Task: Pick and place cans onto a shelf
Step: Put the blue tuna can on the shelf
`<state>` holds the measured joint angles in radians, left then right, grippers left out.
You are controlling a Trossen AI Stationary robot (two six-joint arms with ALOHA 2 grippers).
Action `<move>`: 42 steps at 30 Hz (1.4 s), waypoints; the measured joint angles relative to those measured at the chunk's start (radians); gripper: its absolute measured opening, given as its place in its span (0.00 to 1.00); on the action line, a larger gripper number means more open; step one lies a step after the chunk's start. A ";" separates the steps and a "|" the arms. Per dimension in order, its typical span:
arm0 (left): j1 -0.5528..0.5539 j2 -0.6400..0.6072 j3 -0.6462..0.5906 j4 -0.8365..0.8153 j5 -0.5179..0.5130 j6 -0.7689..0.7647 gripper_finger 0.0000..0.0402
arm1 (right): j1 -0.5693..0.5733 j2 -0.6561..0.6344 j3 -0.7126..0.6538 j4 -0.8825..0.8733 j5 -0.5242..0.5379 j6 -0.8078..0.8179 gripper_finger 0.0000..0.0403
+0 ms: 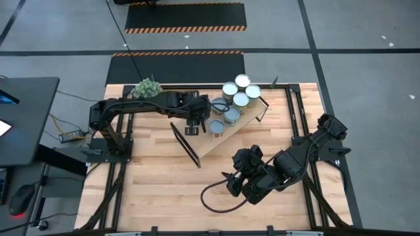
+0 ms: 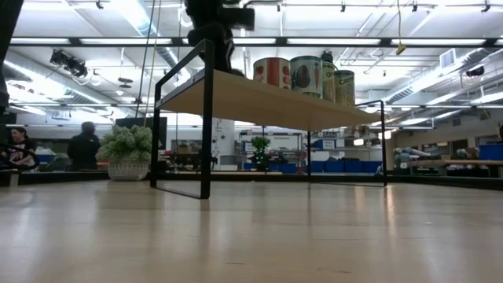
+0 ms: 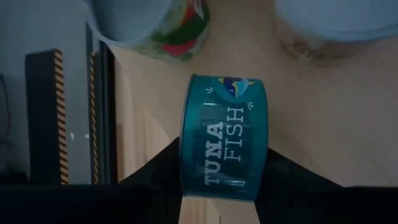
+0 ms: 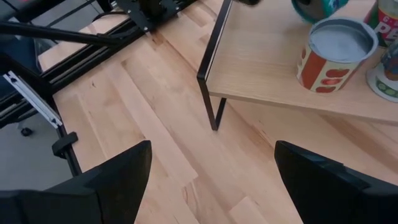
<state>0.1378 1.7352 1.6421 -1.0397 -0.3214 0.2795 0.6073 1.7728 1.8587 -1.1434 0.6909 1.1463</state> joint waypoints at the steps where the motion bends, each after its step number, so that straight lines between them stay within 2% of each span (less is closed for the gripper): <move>1: -0.001 -0.011 0.000 0.005 0.000 0.003 0.36 | -0.007 0.000 0.000 0.004 -0.011 -0.015 0.86; 5: -0.001 -0.073 0.000 0.055 0.000 0.004 0.39 | -0.040 -0.017 0.000 0.012 -0.066 -0.064 0.86; 11: 0.001 -0.142 0.001 0.114 0.000 0.003 0.37 | -0.100 -0.089 0.000 0.052 -0.082 -0.215 0.86; 19: 0.017 -0.149 0.000 0.199 0.021 0.099 0.37 | -0.229 -0.167 0.000 0.081 -0.104 -0.372 0.86; 30: 0.114 -0.170 0.000 0.269 0.145 0.094 0.37 | -0.362 -0.195 0.000 0.081 -0.140 -0.455 0.86; 36: 0.117 -0.181 0.000 0.262 0.170 0.089 0.37 | -0.447 -0.212 0.000 0.081 -0.215 -0.530 0.86; 42: 0.111 -0.182 0.000 0.260 0.195 0.042 0.37 | -0.521 -0.233 0.000 0.099 -0.355 -0.668 0.86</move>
<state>0.2492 1.5536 1.6424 -0.7798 -0.1262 0.3218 0.0865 1.5394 1.8591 -1.0448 0.3363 0.4787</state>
